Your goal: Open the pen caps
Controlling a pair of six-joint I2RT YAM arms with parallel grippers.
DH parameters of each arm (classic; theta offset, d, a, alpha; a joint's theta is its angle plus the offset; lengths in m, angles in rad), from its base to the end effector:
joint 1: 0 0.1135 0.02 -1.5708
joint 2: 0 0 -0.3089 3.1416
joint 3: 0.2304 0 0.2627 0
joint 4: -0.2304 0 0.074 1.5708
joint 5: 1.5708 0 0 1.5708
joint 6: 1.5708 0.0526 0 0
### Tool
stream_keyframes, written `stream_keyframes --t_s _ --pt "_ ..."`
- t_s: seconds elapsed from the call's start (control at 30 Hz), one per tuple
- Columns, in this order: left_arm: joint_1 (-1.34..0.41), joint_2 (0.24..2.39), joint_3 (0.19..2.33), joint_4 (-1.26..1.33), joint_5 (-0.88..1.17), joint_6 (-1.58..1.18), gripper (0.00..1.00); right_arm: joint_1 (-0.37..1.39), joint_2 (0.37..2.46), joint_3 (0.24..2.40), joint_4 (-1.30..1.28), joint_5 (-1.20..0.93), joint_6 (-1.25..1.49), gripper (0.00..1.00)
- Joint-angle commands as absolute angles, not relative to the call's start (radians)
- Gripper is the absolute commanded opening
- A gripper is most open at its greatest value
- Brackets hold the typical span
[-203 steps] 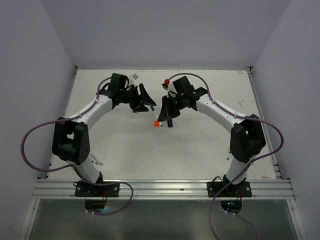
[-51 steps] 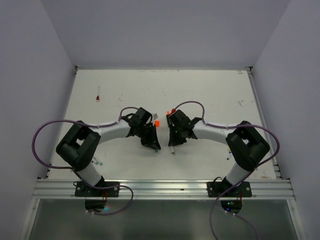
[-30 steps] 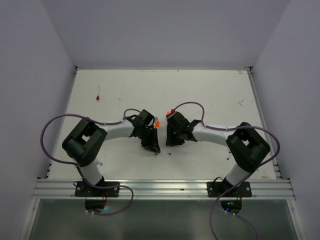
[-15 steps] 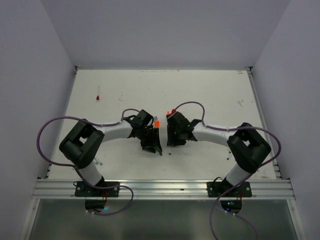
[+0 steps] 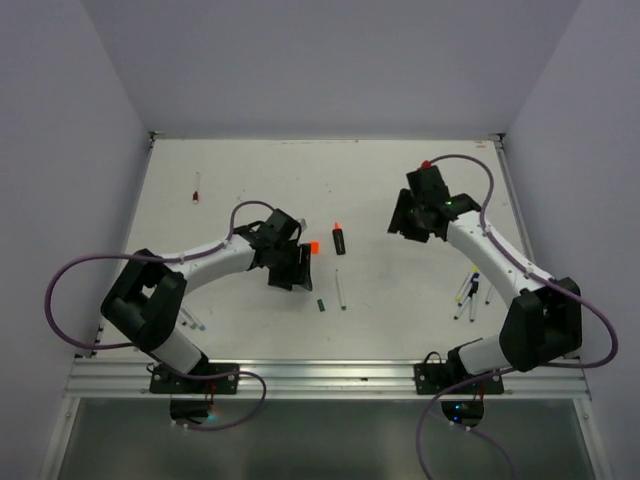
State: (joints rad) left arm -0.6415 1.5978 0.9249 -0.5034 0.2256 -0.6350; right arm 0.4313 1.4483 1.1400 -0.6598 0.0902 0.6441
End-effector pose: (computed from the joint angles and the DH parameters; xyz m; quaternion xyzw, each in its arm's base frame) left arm 0.2444 -0.1973 0.1942 0.0252 0.9743 -0.2047 0.0906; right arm 0.2889 0.1277 0.2955 0.1146 0.9471 0.1149 0.2767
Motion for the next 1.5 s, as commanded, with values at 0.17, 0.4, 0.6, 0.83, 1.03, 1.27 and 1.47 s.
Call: stream_keyframes --t_s 0.17,0.4,0.6,0.83,1.03,1.27,1.47 --pt "-0.635 1.506 1.0 -0.451 0.201 -0.545 0.61 0.028 1.446 1.186 -0.808 0.146 0.502 0.49" --pt "-0.632 1.511 1.017 -0.43 0.241 -0.492 0.61 -0.1 1.47 1.115 -0.81 0.095 0.528 0.43" --pt "-0.609 1.517 1.009 -0.425 0.275 -0.469 0.61 -0.129 1.448 1.033 -0.802 0.115 0.505 0.39" --pt "-0.581 1.516 0.989 -0.411 0.304 -0.479 0.61 -0.169 1.462 0.985 -0.798 0.123 0.489 0.38" --pt "-0.572 1.517 0.966 -0.394 0.328 -0.497 0.61 -0.201 1.479 0.947 -0.781 0.13 0.456 0.36" --pt "-0.572 1.519 0.968 -0.4 0.327 -0.499 0.61 -0.25 1.48 0.899 -0.753 0.115 0.422 0.36" --pt "-0.572 1.529 0.983 -0.408 0.331 -0.5 0.61 -0.253 1.506 0.879 -0.713 0.084 0.402 0.35"
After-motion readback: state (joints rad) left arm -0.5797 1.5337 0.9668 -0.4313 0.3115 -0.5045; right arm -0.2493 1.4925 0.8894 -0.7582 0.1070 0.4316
